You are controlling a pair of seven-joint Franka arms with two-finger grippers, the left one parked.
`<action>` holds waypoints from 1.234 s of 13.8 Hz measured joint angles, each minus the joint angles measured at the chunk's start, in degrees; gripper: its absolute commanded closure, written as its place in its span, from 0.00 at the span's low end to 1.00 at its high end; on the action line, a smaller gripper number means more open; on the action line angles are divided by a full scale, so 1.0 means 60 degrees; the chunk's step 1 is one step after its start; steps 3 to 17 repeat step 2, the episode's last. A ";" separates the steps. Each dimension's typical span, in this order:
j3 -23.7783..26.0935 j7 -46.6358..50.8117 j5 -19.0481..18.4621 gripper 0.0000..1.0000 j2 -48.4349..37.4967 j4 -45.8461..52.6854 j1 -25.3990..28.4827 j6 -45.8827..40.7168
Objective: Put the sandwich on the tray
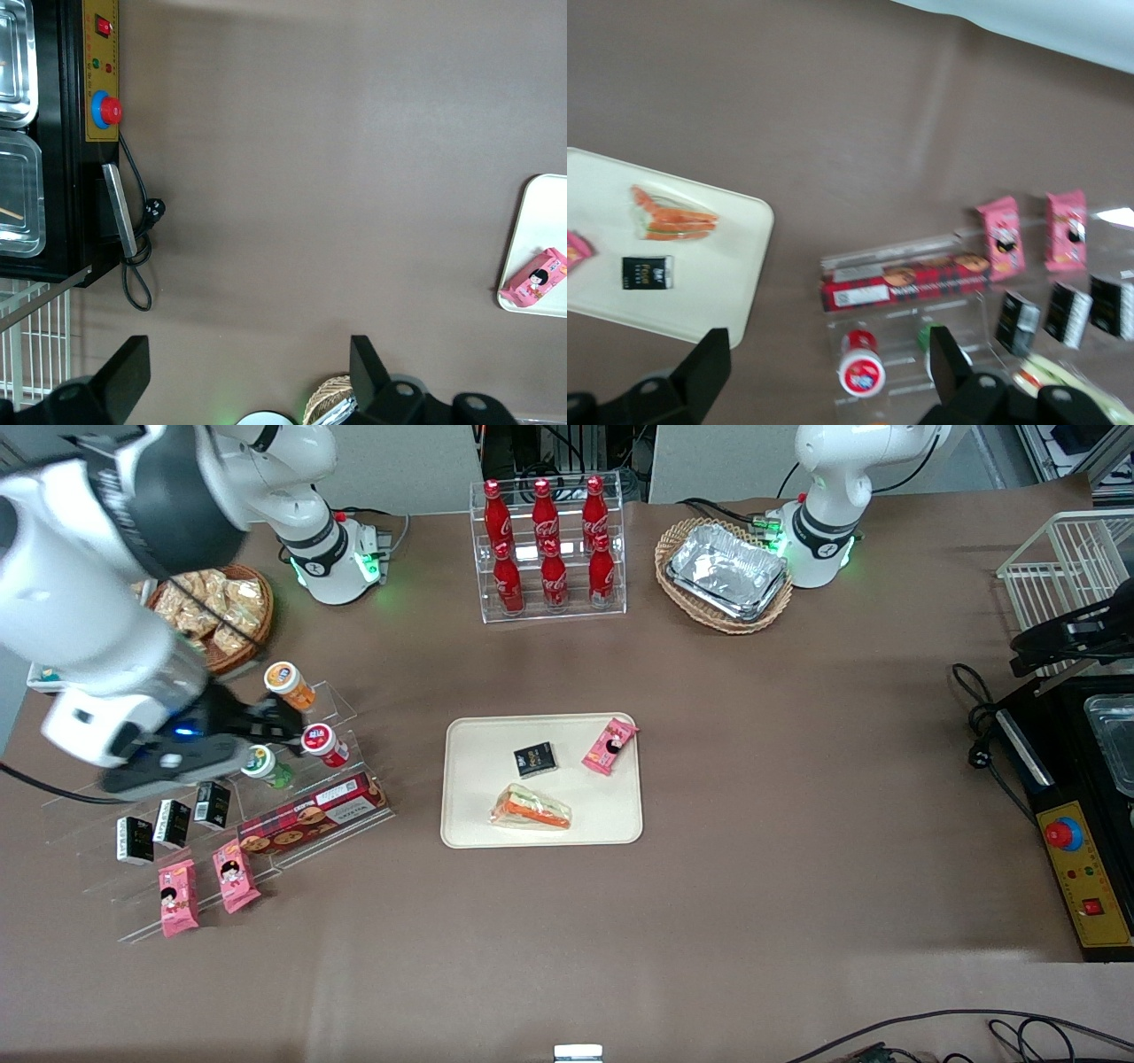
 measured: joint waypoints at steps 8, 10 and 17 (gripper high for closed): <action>-0.0691 0.0000 0.0000 0.00 -0.0246 -0.0001 -0.0018 -0.0321; -0.0691 0.0000 0.0000 0.00 -0.0246 -0.0001 -0.0018 -0.0321; -0.0691 0.0000 0.0000 0.00 -0.0246 -0.0001 -0.0018 -0.0321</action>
